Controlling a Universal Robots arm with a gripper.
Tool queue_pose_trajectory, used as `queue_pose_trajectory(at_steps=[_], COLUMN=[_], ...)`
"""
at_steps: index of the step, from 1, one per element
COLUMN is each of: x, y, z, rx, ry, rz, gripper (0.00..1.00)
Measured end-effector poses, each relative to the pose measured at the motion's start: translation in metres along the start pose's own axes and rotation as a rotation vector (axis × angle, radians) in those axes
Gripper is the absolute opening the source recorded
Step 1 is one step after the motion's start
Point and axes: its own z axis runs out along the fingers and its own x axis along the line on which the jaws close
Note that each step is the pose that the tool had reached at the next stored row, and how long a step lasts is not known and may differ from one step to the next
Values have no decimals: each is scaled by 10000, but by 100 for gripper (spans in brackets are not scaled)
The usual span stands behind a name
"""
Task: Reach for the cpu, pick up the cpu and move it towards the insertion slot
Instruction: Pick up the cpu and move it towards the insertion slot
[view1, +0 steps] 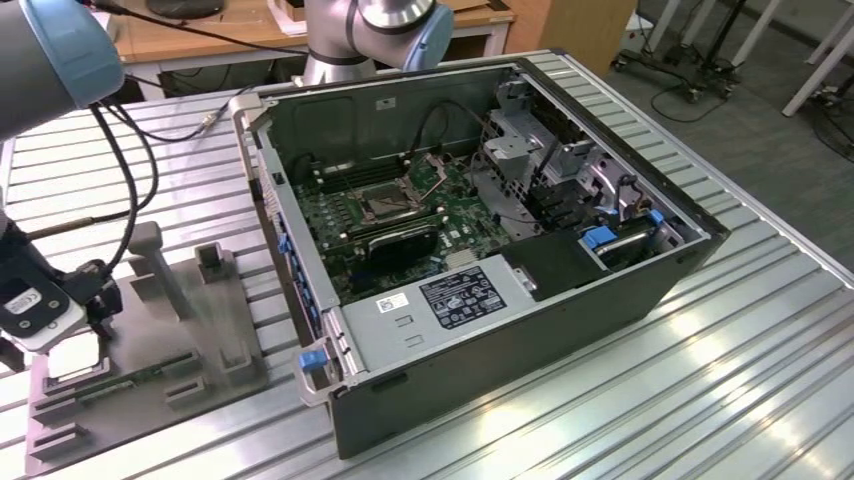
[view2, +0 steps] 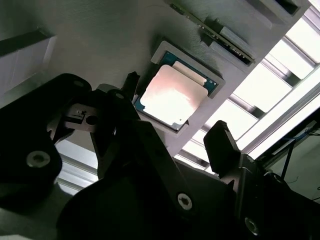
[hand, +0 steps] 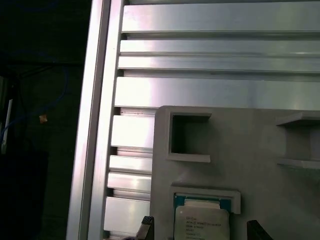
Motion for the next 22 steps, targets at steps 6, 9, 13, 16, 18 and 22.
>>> queue_pose_trajectory(at_steps=[6,9,13,16,18,22], x=[-6,-7,-7,-9,-10,-11], y=[-3,-4,-4,-4,-5,4], z=[55,66,71,91,122,153], rx=[0,1,0,0,-1,0], ry=[0,2,-1,-1,-7,-9], rz=[-1,1,0,2,26,106], gripper=[80,80,80,80,80,80])
